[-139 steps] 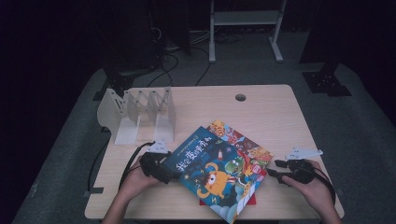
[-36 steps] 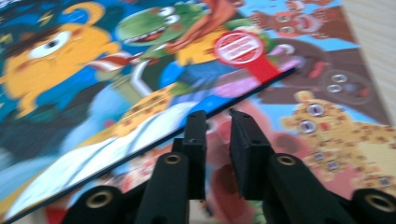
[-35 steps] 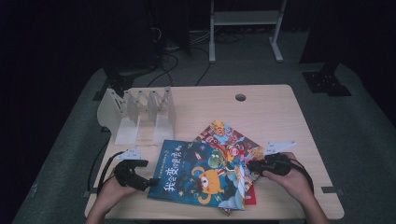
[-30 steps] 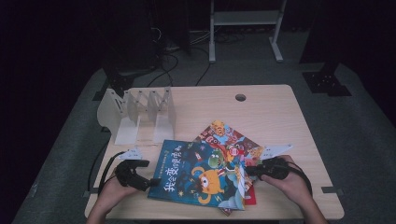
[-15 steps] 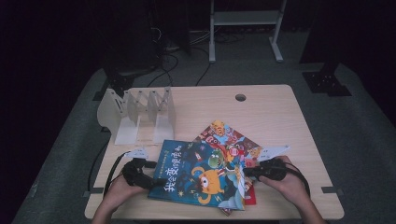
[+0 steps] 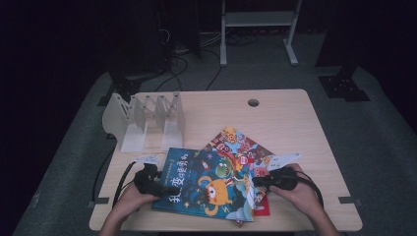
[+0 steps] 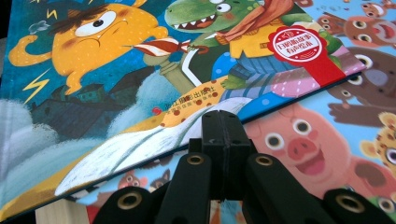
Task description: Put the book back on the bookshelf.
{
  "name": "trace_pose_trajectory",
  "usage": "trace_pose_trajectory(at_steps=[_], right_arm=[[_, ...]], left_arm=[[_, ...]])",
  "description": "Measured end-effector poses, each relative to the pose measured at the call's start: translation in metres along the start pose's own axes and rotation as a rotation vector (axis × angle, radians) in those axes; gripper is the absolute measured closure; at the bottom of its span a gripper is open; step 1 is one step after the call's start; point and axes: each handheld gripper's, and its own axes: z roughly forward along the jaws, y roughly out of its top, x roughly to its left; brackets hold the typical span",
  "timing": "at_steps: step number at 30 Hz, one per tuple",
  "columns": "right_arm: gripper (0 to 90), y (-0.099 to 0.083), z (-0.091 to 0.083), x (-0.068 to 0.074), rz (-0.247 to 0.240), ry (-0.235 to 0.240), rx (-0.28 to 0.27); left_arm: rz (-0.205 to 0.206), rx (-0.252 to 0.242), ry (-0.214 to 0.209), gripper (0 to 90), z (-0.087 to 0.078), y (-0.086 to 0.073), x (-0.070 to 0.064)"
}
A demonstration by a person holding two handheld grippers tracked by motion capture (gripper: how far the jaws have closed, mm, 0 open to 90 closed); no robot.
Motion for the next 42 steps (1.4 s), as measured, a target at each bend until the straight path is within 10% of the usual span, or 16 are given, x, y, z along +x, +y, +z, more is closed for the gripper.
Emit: trace_pose_trajectory(at_steps=[20,42], right_arm=[[89.4,0.014,0.014,0.008,-0.023,0.002,0.011],[88.4,0.034,0.030,0.015,-0.058,0.031,0.054]], left_arm=[[-0.055,-0.023,-0.025,0.0,-0.019,0.000,0.005],[0.044,-0.096,0.006,5.6,-0.073,0.047,-0.019]])
